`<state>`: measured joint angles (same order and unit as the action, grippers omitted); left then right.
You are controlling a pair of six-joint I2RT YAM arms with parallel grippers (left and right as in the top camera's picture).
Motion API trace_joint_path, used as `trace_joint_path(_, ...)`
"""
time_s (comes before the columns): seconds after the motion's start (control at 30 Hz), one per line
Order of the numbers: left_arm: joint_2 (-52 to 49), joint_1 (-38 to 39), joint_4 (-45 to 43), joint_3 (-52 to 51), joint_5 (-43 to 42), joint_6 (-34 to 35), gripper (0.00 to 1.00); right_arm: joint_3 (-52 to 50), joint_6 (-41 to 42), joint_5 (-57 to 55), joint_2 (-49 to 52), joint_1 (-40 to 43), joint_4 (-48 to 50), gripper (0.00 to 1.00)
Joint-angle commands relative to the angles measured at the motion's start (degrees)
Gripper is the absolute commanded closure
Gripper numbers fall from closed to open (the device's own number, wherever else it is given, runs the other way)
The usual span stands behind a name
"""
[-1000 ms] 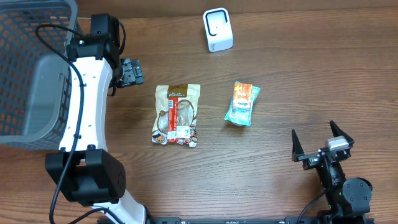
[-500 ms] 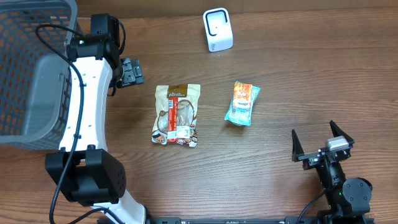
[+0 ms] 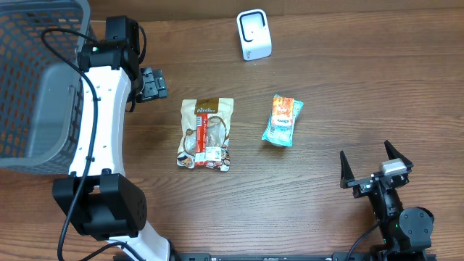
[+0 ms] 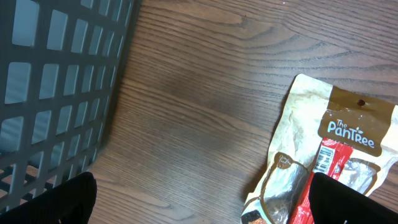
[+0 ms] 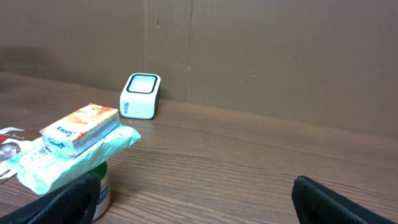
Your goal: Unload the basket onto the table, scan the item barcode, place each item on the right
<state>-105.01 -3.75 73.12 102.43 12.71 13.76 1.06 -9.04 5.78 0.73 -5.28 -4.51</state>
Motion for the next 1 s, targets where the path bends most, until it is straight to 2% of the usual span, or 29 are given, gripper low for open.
trace_joint_path(0.0, 0.11, 0.39, 0.11, 0.87, 0.81, -0.02, 0.00, -0.61, -0.22, 0.59, -0.50, 0.11, 0.31, 0.00)
trace_joint_path(0.2, 0.11, 0.39, 0.11, 0.87, 0.81, -0.02, 0.00, -0.61, 5.97, 2.84, -0.50, 0.11, 1.49, 0.00)
trace_joint_path(0.33, 0.11, 0.39, 0.11, 0.87, 0.81, -0.02, 0.00, 0.94, 18.38, 3.78, -0.50, 0.11, 1.20, 0.00)
trace_joint_path(0.47, 0.11, 0.39, 0.11, 0.87, 0.81, -0.02, 0.00, 4.96, 19.54, 2.89, -0.50, 0.17, 0.61, 0.00)
trace_joint_path(0.73, 0.11, 0.39, 0.13, 0.85, 0.81, -0.02, 0.00, 25.38, 19.54, 1.36, 5.38, 0.15, -11.65, 0.00)
trace_joint_path(0.97, 0.11, 0.39, 0.11, 0.87, 0.81, -0.02, 0.00, 49.64, 19.67, 1.42, 23.30, 0.15, -26.01, 0.00)
